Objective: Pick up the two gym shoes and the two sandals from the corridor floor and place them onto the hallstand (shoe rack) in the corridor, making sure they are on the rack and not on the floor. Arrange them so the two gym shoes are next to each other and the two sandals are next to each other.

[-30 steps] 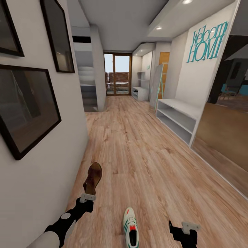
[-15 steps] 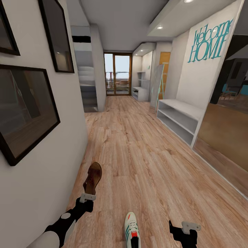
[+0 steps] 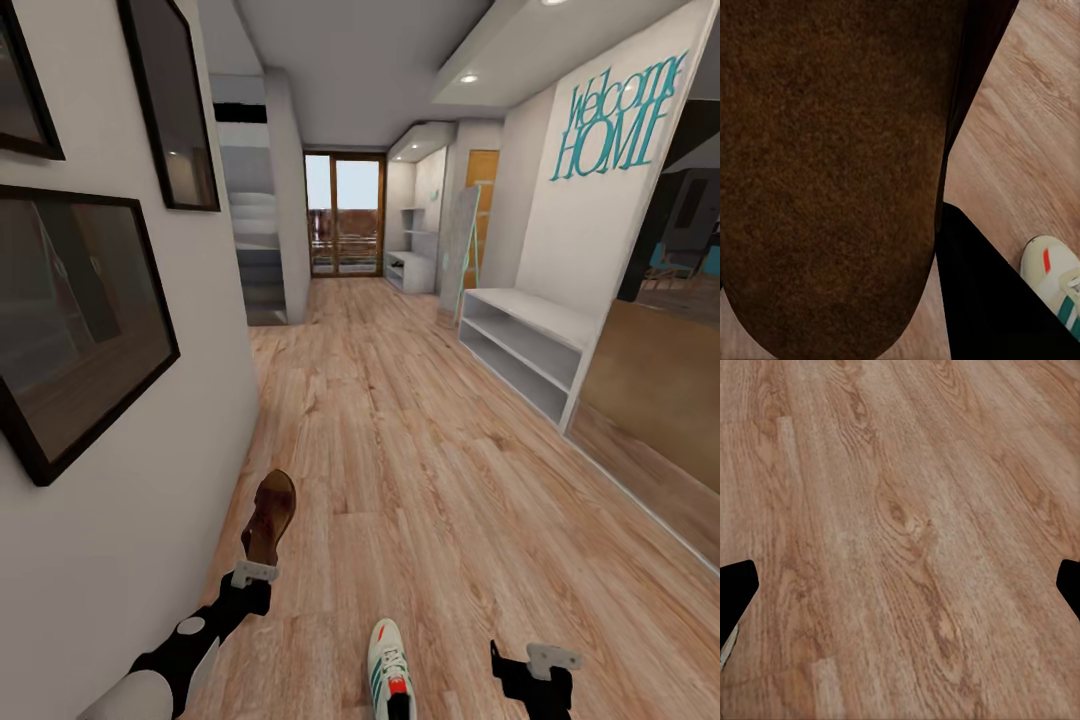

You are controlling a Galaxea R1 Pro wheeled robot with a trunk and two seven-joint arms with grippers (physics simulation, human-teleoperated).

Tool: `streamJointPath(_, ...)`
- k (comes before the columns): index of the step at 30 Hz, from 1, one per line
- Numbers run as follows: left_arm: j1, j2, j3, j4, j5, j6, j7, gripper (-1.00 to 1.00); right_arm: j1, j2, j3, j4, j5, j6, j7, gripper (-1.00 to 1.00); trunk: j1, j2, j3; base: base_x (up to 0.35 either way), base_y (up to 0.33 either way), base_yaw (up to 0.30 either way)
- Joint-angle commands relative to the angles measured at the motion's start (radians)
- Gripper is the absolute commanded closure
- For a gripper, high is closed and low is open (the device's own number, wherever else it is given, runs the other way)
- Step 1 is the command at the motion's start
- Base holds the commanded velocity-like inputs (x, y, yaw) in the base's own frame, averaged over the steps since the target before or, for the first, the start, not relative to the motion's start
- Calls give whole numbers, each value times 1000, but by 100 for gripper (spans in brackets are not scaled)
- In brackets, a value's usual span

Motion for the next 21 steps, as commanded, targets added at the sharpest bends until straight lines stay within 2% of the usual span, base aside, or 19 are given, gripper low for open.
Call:
streamJointPath(1, -4, -2, 8, -3, -12, -2, -4, 100, -1, 3, -6, 1, 11, -2, 0, -100, 0, 0, -1, 1, 2, 6)
streamJointPath(3, -8, -6, 5, -5, -11, -1, -4, 100, -1, 9, -5, 1, 11, -1, 0, -100, 0, 0, -1, 1, 1, 4)
streamJointPath(7, -30, -28, 0, -10, -10, 10, -2, 100, -1, 52, 17, -1, 13, 8, -2, -100, 0, 0, -1, 0, 1, 2)
streamJointPath(8, -50, -40, 0, -11, -10, 13, 0, 100, -1, 75, 35, -2, 14, 16, -4, -100, 0, 0, -1, 0, 0, 0)
streamJointPath(10, -74, -51, -1, -11, -10, 18, 0, 100, -1, 96, 59, -3, 15, 29, -6, -100, 0, 0, -1, 0, 0, 0)
streamJointPath(11, -98, -61, -1, -10, -9, 30, 1, 100, -1, 115, 87, -5, 15, 47, -7, -100, 0, 0, -1, 0, 0, 0)
streamJointPath(13, -122, -73, -1, -10, -9, 53, 1, 100, -1, 130, 117, -6, 15, 73, -9, -100, 0, 0, -1, 0, 0, 0)
streamJointPath(14, -146, -87, -1, -10, -10, 83, 1, 100, -1, 141, 146, -9, 13, 103, -12, -100, 0, 0, -1, 0, 0, 0)
streamJointPath(17, -192, -113, -1, -11, -10, 149, -1, 100, -2, 154, 185, -12, 10, 175, -22, -100, 0, 0, -1, 0, 0, 0)
streamJointPath(21, -245, -138, -1, -11, -10, 206, -2, 100, -5, 161, 206, -14, 7, 269, -33, -100, 0, 0, -1, 0, 0, 0)
